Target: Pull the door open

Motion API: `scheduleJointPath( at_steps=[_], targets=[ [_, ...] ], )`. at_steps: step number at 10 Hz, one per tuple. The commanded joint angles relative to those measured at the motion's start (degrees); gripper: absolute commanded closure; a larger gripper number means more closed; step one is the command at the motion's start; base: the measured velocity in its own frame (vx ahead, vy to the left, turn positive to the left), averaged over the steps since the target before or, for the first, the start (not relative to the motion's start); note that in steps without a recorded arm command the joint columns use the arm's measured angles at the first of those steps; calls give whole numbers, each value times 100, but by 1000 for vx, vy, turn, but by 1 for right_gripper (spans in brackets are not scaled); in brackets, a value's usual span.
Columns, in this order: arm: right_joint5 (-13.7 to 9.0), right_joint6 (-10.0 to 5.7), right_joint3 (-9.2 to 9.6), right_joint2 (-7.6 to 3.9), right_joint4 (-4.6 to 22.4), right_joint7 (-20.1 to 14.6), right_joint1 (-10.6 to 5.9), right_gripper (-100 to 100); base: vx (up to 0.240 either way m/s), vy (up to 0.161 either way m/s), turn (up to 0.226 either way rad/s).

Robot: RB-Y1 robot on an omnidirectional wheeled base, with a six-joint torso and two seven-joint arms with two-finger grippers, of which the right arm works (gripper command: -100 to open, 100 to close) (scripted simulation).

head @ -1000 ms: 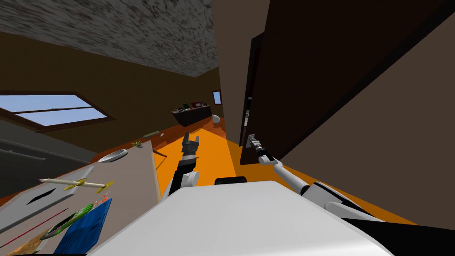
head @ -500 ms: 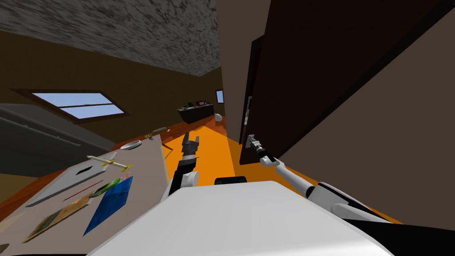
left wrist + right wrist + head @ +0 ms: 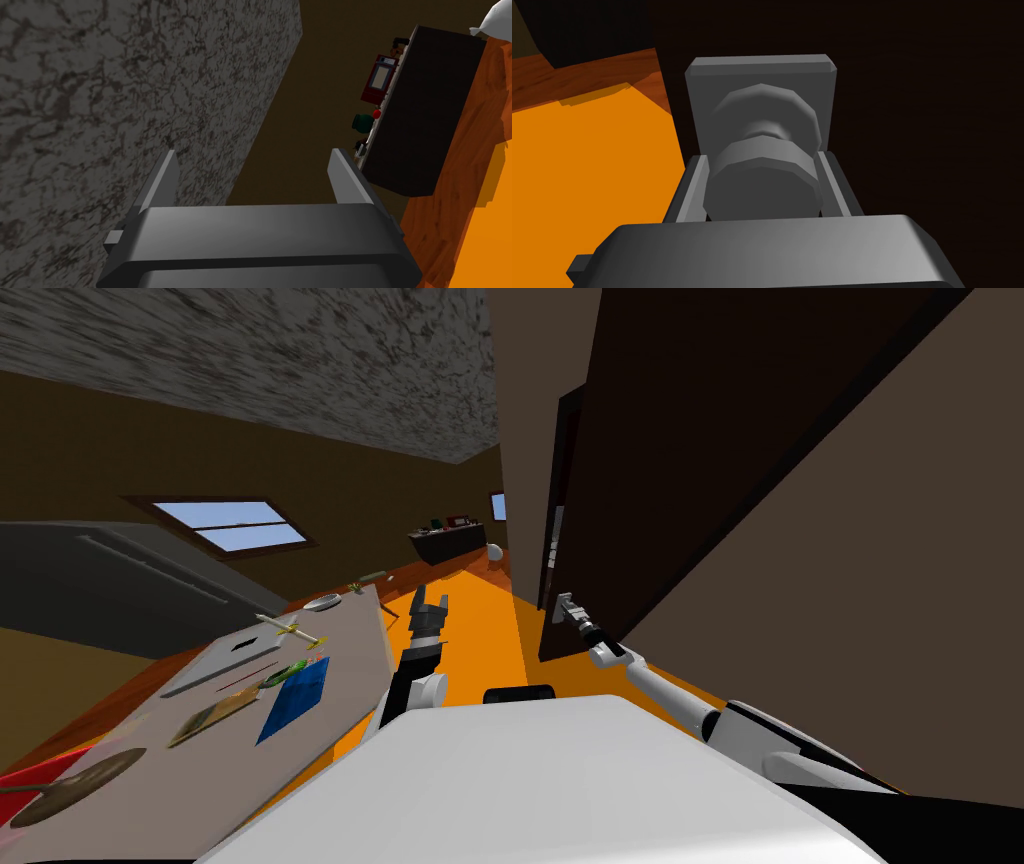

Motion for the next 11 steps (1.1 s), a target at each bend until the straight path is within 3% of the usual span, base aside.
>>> scheduleJointPath(
  at_steps=[1,4,9,10,11],
  targets=[
    [25,-96,109,-116,-49,-104,27,100,-114,-69,92],
    [59,-230,261,-277,-116,-248,65,100,-165,-92,96],
    [138,-534,606,-643,-270,-575,151,100,-168,-108,92],
    [148,-572,649,-689,-290,-616,162,100,-181,-109,76],
    [141,-518,625,-656,-279,-579,157,100,-75,-47,26]
  ],
)
